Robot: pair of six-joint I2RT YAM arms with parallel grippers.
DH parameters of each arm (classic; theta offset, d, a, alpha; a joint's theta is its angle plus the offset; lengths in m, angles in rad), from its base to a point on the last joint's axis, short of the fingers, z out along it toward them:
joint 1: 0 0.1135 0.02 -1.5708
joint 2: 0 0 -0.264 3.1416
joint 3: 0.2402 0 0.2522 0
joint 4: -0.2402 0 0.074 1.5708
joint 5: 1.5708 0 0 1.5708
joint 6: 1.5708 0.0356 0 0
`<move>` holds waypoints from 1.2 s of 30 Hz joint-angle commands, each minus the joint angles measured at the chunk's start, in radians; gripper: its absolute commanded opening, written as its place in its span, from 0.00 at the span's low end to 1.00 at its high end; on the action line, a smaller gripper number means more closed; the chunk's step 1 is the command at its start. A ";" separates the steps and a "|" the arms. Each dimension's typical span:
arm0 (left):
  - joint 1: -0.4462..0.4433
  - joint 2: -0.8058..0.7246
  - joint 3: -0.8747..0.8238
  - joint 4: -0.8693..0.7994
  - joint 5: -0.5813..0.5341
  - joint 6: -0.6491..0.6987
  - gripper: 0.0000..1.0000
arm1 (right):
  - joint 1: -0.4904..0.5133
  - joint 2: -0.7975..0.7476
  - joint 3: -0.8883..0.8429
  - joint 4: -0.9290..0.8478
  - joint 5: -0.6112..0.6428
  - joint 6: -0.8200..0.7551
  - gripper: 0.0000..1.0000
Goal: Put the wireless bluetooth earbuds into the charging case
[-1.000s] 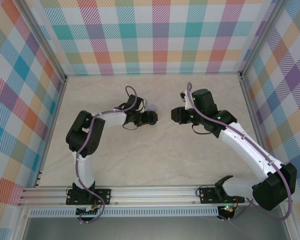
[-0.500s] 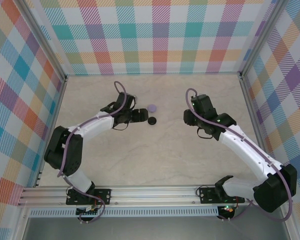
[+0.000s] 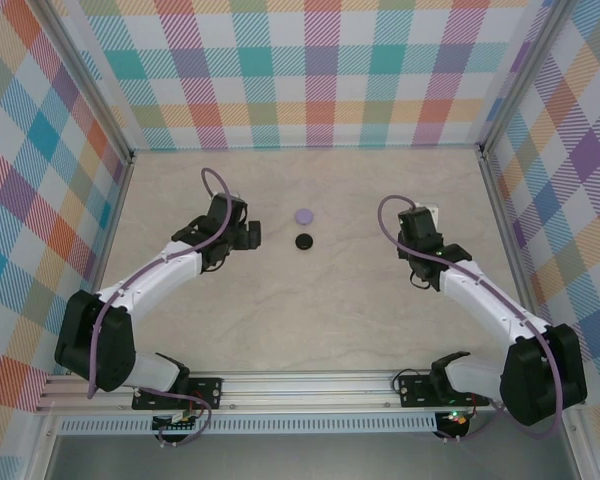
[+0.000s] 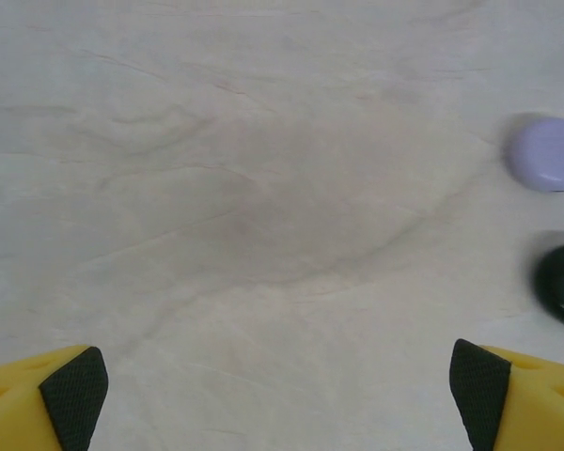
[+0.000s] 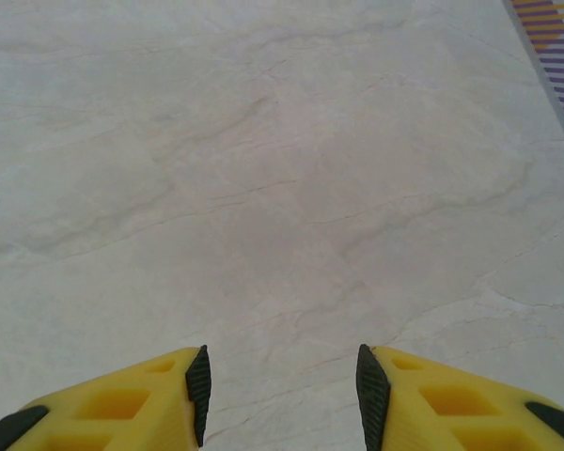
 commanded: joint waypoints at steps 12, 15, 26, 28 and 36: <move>0.113 -0.003 -0.231 0.421 -0.017 0.269 1.00 | -0.210 0.027 -0.197 0.478 -0.332 -0.143 0.64; 0.149 -0.001 -0.276 0.514 0.054 0.287 1.00 | -0.235 0.054 -0.226 0.569 -0.369 -0.168 0.65; 0.257 -0.029 -0.466 0.868 0.194 0.333 1.00 | -0.274 0.142 -0.351 0.932 -0.481 -0.254 0.68; 0.277 -0.028 -0.473 0.883 0.212 0.320 1.00 | -0.281 0.153 -0.350 0.949 -0.490 -0.255 0.67; 0.303 0.010 -0.530 0.996 0.257 0.305 1.00 | -0.310 0.199 -0.362 1.050 -0.517 -0.254 0.68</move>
